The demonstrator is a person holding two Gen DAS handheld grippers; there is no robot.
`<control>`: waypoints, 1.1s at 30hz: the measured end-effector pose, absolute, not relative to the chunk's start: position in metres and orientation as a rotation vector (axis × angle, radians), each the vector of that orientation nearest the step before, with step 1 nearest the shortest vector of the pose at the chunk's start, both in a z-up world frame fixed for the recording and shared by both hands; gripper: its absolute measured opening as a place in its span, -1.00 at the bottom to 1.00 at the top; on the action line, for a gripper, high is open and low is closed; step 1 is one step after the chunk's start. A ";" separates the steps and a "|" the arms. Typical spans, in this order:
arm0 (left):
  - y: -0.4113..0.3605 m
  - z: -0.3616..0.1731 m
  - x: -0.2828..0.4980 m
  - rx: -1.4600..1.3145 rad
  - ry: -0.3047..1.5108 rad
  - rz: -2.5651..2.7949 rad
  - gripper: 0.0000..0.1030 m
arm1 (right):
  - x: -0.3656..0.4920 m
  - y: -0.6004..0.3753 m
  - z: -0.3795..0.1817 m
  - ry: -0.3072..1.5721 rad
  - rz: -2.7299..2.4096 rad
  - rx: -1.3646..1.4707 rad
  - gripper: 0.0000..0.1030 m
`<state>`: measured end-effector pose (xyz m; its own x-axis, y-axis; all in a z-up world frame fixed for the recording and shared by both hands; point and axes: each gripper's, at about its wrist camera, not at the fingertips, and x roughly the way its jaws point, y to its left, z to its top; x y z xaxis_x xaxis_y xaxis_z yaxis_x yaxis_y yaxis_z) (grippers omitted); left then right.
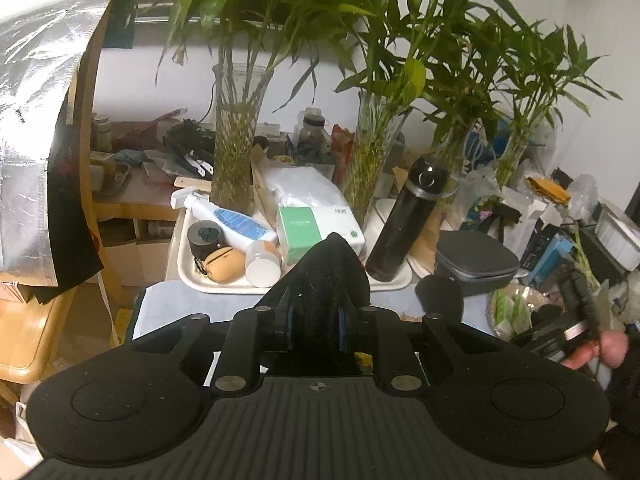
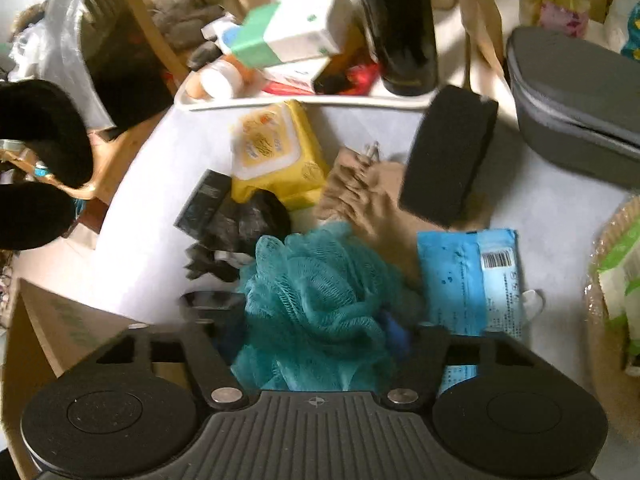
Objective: Organize soft objects
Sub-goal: 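Lift the black fabric item with the left tool while the right tool grasps the teal loofah, then carry the black item and the teal loofah over the cardboard box with both tools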
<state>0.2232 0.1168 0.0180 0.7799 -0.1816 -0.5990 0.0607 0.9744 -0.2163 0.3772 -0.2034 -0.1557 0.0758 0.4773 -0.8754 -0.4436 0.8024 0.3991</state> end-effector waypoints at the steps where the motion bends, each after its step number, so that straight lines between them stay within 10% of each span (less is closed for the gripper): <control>1: 0.118 0.019 0.222 -0.197 0.665 -0.131 -0.64 | 0.377 -0.204 -0.156 1.320 0.689 0.046 -0.08; 9: 0.121 0.027 0.211 -0.221 0.655 -0.136 -0.64 | 0.368 -0.211 -0.134 1.226 0.639 0.064 -0.50; 33: 0.065 0.075 0.162 -0.172 0.608 -0.264 -0.64 | 0.288 -0.237 0.020 0.804 0.591 0.006 -0.56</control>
